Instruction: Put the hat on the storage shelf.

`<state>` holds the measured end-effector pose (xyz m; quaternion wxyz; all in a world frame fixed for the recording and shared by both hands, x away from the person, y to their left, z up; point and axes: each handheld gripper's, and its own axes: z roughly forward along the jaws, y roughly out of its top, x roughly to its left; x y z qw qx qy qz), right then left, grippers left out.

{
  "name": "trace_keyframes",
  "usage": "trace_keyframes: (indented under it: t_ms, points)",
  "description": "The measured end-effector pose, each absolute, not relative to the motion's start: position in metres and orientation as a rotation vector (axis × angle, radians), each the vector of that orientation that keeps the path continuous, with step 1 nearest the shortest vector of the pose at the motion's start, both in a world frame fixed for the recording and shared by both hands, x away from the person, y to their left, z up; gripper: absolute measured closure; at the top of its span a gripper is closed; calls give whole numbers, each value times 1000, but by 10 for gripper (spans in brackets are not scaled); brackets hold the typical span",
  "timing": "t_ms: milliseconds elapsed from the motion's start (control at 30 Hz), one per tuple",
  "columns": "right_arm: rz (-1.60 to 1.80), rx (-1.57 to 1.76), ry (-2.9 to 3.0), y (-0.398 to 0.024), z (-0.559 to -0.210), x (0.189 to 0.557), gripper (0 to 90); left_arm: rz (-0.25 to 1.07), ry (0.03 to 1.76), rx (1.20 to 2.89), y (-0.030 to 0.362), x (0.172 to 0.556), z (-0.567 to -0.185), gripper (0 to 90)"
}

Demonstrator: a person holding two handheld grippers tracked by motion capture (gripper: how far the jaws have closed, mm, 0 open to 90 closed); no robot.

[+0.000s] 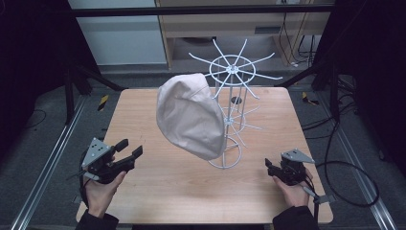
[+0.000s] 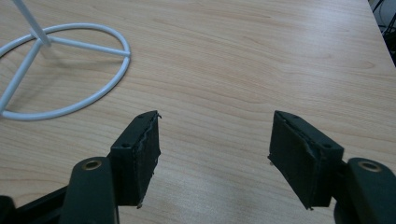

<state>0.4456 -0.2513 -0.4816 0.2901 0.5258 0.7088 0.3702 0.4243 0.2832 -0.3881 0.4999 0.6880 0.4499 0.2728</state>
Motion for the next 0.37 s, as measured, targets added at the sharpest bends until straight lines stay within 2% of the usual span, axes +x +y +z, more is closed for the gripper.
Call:
trace_keyframes:
  t_ms: [167, 367]
  points:
    - [989, 1403, 1888, -252, -482, 446, 314, 645, 1240, 1687, 306, 441, -423, 368]
    - [990, 1408, 1892, -252, -482, 447, 297, 667, 1301, 1708, 316, 445, -442, 348]
